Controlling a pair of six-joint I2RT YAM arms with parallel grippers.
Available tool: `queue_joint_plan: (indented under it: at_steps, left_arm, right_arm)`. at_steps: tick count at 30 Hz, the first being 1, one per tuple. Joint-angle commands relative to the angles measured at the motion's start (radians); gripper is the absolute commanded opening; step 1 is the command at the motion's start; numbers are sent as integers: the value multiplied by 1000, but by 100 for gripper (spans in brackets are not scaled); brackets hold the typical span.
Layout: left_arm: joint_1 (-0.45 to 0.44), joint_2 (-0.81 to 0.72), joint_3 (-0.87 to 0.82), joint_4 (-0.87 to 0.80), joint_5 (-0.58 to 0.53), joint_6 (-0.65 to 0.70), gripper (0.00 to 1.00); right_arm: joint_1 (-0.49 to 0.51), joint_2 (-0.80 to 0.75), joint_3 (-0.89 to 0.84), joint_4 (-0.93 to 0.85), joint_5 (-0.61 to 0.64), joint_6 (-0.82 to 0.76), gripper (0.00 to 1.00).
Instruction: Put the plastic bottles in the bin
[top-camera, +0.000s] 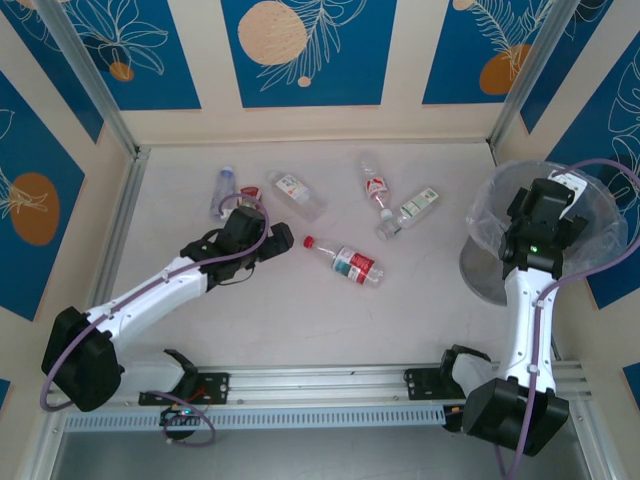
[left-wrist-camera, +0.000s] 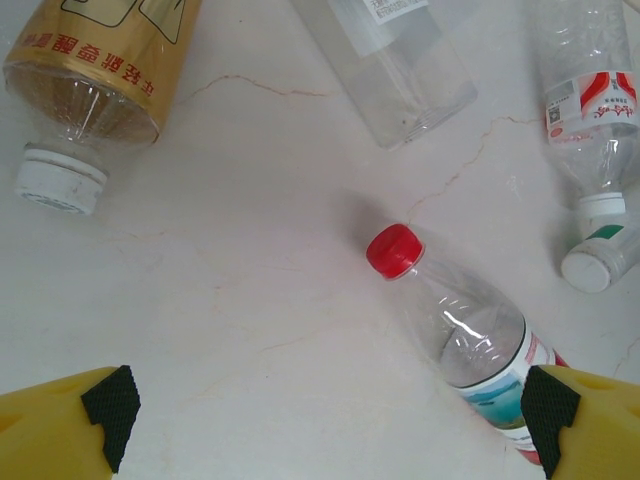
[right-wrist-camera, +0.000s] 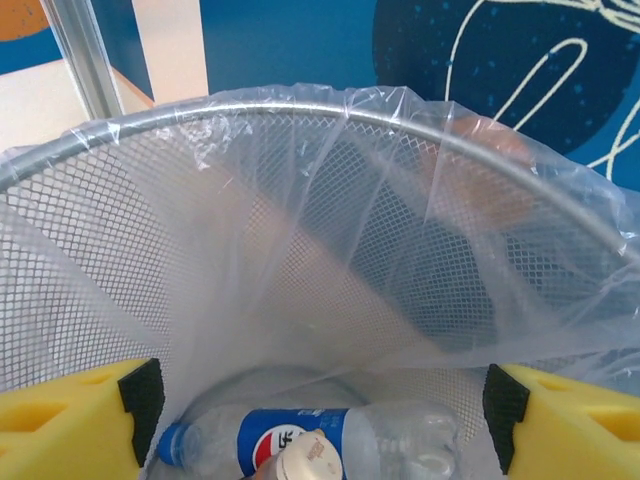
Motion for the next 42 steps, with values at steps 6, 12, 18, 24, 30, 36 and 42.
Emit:
queue_joint_plan:
  at_steps: [6,12,18,24,30,36,42]
  left_arm:
    - [13,24,30,10,31,-1,99]
    - [14,47,36,13,50,-7,99]
    - [14,62,38,25,64,-16,99]
    - [14,69,37,32,65,-18,99]
    - [14,71,32,29,61,-20,99]
    - [13,80,31,34,67,-23,99]
    - [14,74,25,32,69,-28,99]
  right_arm:
    - [44,-50,57,-61,-124,108,100]
    - [105,-90,79,-103,-185,140,99]
    - [153,-131,92,-112,-367,136,100]
    - [209,-120,133,-132,-388,137,99]
    - [266,-139,134,-106,-550,106,99]
    - [360,-102,128,-80,-785,110,99]
    - [508,-13,122,-104,-779,51,99]
